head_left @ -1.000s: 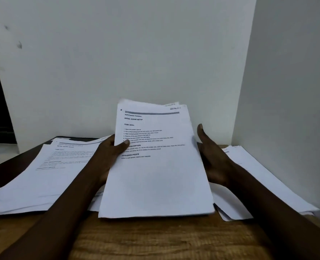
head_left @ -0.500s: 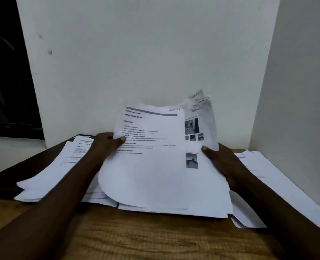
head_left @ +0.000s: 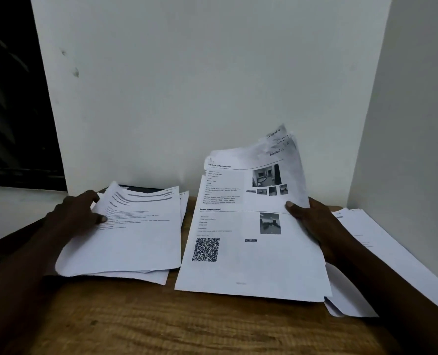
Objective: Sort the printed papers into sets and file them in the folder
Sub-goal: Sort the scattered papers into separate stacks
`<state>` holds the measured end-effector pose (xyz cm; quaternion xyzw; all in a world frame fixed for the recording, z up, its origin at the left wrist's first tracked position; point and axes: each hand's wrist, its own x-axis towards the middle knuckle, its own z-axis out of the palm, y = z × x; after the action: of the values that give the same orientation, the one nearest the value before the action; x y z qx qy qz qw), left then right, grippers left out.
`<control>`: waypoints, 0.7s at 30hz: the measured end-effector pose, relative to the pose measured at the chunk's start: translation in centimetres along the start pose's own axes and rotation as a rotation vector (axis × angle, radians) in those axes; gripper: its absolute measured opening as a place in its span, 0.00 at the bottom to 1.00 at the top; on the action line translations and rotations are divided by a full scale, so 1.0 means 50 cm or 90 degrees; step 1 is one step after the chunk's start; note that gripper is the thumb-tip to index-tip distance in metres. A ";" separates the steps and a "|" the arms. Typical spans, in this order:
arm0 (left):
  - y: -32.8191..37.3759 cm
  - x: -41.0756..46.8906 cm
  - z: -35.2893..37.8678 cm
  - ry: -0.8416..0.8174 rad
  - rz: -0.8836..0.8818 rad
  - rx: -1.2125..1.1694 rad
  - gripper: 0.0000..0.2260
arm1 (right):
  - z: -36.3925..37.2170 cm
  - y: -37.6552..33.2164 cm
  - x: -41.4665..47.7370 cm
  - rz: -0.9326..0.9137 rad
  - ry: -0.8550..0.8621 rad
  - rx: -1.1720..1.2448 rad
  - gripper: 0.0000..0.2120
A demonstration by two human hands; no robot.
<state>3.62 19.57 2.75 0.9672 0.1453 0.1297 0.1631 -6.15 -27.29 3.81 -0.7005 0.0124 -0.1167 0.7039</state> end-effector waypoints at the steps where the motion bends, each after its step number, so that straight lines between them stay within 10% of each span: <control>1: 0.002 0.001 -0.001 0.002 0.014 0.065 0.36 | -0.003 -0.001 0.002 0.000 0.005 -0.001 0.05; 9: 0.174 -0.062 -0.037 -0.139 0.224 0.161 0.31 | -0.005 0.004 0.008 -0.008 0.027 -0.019 0.04; 15: 0.201 -0.085 0.011 -0.308 0.208 0.220 0.38 | -0.025 -0.009 0.011 -0.021 0.047 -0.005 0.10; 21: 0.176 -0.086 -0.035 -0.264 0.198 0.230 0.45 | -0.022 -0.013 0.010 -0.014 0.035 0.008 0.12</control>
<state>1.24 10.72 6.59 0.9969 -0.0204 -0.0751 -0.0073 -5.94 -28.46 4.53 -0.6927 0.0236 -0.1435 0.7064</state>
